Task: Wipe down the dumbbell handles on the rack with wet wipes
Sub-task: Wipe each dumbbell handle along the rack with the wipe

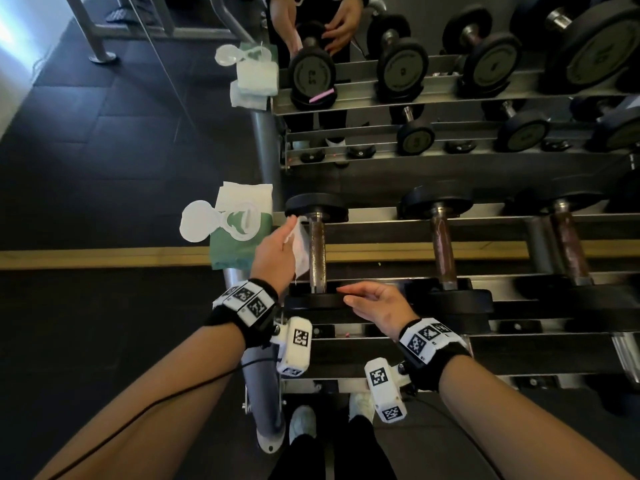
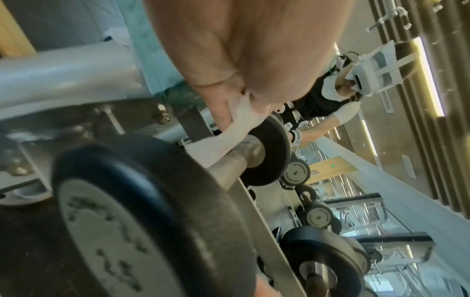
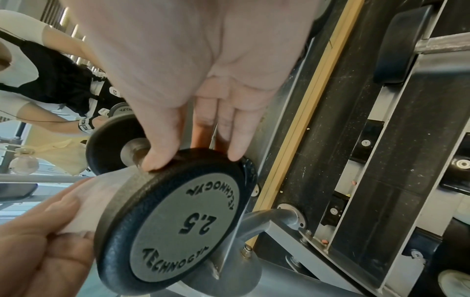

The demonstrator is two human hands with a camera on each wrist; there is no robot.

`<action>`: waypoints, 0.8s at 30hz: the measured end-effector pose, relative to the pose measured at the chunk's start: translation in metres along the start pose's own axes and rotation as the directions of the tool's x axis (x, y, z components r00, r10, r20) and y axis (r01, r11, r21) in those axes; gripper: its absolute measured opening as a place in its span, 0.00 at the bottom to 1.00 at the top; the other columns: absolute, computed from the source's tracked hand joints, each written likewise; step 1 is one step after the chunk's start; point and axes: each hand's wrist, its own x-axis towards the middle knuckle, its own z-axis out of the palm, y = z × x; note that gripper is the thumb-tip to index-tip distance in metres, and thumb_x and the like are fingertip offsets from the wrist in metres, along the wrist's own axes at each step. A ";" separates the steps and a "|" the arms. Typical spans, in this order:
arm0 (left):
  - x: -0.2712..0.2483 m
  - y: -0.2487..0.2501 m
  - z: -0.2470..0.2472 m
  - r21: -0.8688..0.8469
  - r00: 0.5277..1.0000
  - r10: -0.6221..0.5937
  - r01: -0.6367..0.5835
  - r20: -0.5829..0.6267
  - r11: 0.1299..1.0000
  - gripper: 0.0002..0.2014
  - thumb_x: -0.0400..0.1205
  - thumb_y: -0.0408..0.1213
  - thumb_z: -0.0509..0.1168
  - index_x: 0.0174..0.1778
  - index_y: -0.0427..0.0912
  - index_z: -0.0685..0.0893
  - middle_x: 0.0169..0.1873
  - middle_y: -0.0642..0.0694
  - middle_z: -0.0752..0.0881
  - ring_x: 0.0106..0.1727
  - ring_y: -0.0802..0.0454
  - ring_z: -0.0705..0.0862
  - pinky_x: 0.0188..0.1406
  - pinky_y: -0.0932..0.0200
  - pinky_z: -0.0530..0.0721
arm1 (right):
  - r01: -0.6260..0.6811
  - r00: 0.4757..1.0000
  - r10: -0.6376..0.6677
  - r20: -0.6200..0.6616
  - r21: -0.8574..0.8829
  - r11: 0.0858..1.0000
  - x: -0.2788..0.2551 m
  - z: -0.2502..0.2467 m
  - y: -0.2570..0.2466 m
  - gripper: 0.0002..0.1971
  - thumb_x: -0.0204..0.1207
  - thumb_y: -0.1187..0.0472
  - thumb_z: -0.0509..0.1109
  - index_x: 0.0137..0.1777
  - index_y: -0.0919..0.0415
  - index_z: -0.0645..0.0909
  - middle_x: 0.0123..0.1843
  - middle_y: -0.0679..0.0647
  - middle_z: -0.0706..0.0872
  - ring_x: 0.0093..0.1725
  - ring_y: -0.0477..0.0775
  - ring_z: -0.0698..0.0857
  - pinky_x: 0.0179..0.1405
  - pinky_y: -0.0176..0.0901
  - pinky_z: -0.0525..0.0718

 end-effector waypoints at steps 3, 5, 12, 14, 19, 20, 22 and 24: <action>0.009 0.004 0.008 0.008 0.999 -0.028 0.029 -0.027 1.000 0.20 0.92 0.40 0.53 0.80 0.52 0.74 0.72 0.44 0.81 0.72 0.46 0.79 0.75 0.44 0.76 | 0.003 1.000 -0.003 -0.010 0.000 1.000 0.000 0.001 0.000 0.12 0.76 0.63 0.76 0.53 0.43 0.91 0.57 0.51 0.92 0.63 0.53 0.88 0.66 0.48 0.83; 0.011 0.003 0.014 0.081 0.999 -0.017 0.015 0.029 0.997 0.18 0.92 0.40 0.53 0.77 0.49 0.78 0.68 0.43 0.84 0.70 0.45 0.81 0.74 0.45 0.77 | 0.004 1.000 -0.004 -0.010 -0.016 1.000 0.000 0.000 0.000 0.12 0.76 0.62 0.76 0.53 0.43 0.91 0.57 0.50 0.92 0.62 0.51 0.88 0.68 0.51 0.82; -0.001 -0.015 0.013 0.095 0.987 0.028 -0.043 0.158 0.995 0.19 0.91 0.38 0.54 0.78 0.52 0.77 0.69 0.46 0.84 0.71 0.50 0.80 0.74 0.54 0.75 | 0.027 0.999 -0.028 -0.018 -0.066 0.997 0.000 0.001 0.001 0.12 0.72 0.56 0.78 0.55 0.45 0.90 0.57 0.52 0.92 0.62 0.54 0.88 0.70 0.59 0.81; -0.011 -0.019 0.013 0.085 0.983 0.031 -0.046 0.179 0.995 0.20 0.91 0.37 0.53 0.77 0.54 0.77 0.73 0.47 0.81 0.74 0.52 0.77 0.74 0.60 0.71 | 0.038 0.999 -0.040 -0.022 -0.069 0.997 -0.001 0.001 0.001 0.11 0.75 0.59 0.77 0.55 0.45 0.90 0.56 0.52 0.92 0.61 0.54 0.89 0.70 0.60 0.81; -0.016 -0.019 -0.003 0.158 0.986 0.021 -0.048 0.163 0.986 0.19 0.91 0.35 0.53 0.73 0.54 0.81 0.67 0.46 0.84 0.65 0.55 0.80 0.64 0.62 0.74 | 0.019 0.999 -0.021 -0.026 -0.086 0.996 -0.005 0.003 -0.005 0.11 0.77 0.61 0.76 0.54 0.44 0.90 0.56 0.51 0.92 0.60 0.53 0.89 0.70 0.61 0.82; -0.013 -0.016 -0.005 0.124 0.994 0.003 -0.016 0.106 0.992 0.18 0.91 0.36 0.53 0.72 0.54 0.81 0.65 0.44 0.85 0.62 0.53 0.82 0.61 0.60 0.78 | 0.017 1.000 -0.019 -0.024 -0.080 0.997 -0.005 0.003 -0.006 0.12 0.77 0.62 0.75 0.54 0.44 0.91 0.56 0.51 0.92 0.60 0.53 0.89 0.70 0.61 0.82; -0.005 -0.006 -0.007 0.037 1.000 -0.016 0.017 -0.024 0.999 0.18 0.91 0.37 0.53 0.73 0.52 0.81 0.63 0.44 0.85 0.62 0.48 0.83 0.63 0.50 0.83 | 0.017 1.000 -0.018 -0.023 -0.061 0.998 -0.006 0.003 -0.007 0.12 0.77 0.63 0.75 0.54 0.44 0.91 0.56 0.52 0.92 0.61 0.54 0.89 0.70 0.62 0.81; 0.005 0.006 -0.004 0.042 0.996 0.013 -0.010 -0.089 0.999 0.19 0.90 0.37 0.53 0.75 0.50 0.80 0.65 0.43 0.85 0.64 0.46 0.83 0.68 0.44 0.82 | 0.015 1.000 -0.017 -0.024 -0.057 0.998 -0.006 0.003 -0.006 0.12 0.76 0.63 0.75 0.54 0.44 0.91 0.57 0.52 0.92 0.61 0.53 0.89 0.70 0.63 0.81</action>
